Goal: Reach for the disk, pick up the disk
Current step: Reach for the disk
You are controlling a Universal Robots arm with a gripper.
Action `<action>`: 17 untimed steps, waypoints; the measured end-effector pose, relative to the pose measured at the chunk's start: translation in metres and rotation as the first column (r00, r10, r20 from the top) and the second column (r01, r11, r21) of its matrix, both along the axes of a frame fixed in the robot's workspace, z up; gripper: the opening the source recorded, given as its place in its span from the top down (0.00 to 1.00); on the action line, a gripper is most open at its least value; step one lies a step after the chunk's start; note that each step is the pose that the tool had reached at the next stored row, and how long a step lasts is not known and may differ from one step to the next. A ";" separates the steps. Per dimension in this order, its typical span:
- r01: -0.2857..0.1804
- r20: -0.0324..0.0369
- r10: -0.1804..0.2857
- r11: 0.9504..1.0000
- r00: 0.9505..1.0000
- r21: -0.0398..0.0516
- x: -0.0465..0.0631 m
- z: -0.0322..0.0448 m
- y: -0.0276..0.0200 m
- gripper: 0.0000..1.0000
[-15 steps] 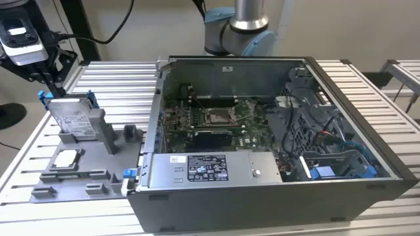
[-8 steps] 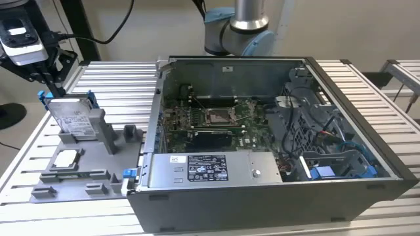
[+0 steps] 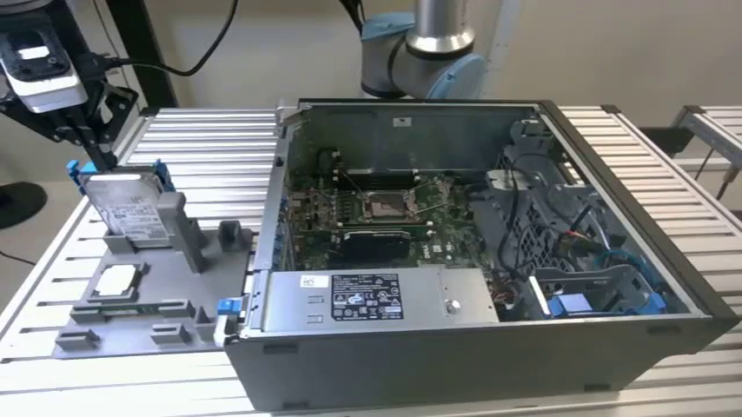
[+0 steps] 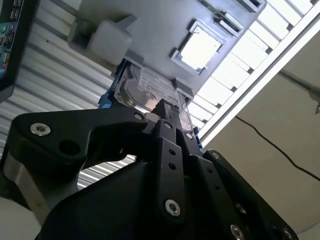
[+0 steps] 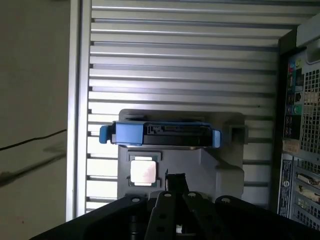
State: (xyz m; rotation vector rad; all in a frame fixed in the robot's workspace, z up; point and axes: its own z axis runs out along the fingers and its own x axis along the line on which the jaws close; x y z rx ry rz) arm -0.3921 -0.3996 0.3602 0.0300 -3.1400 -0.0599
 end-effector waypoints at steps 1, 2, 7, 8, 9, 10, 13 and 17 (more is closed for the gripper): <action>0.000 0.000 0.000 1.000 1.000 0.000 0.000 0.0000 0.0023 1.00; 0.000 0.000 0.000 1.000 1.000 0.000 -0.001 -0.0001 0.0046 1.00; 0.000 0.000 0.000 1.000 1.000 0.000 -0.011 -0.0013 0.0133 1.00; 0.000 0.000 0.000 1.000 1.000 0.000 -0.013 -0.0018 0.0152 1.00; 0.000 0.000 0.000 1.000 1.000 0.000 -0.016 -0.0021 0.0177 1.00; 0.000 0.000 0.000 1.000 1.000 0.000 -0.018 -0.0024 0.0203 1.00; 0.000 0.000 0.000 1.000 1.000 0.000 -0.024 -0.0036 0.0280 1.00; 0.000 0.000 0.000 1.000 1.000 0.000 -0.029 -0.0046 0.0348 1.00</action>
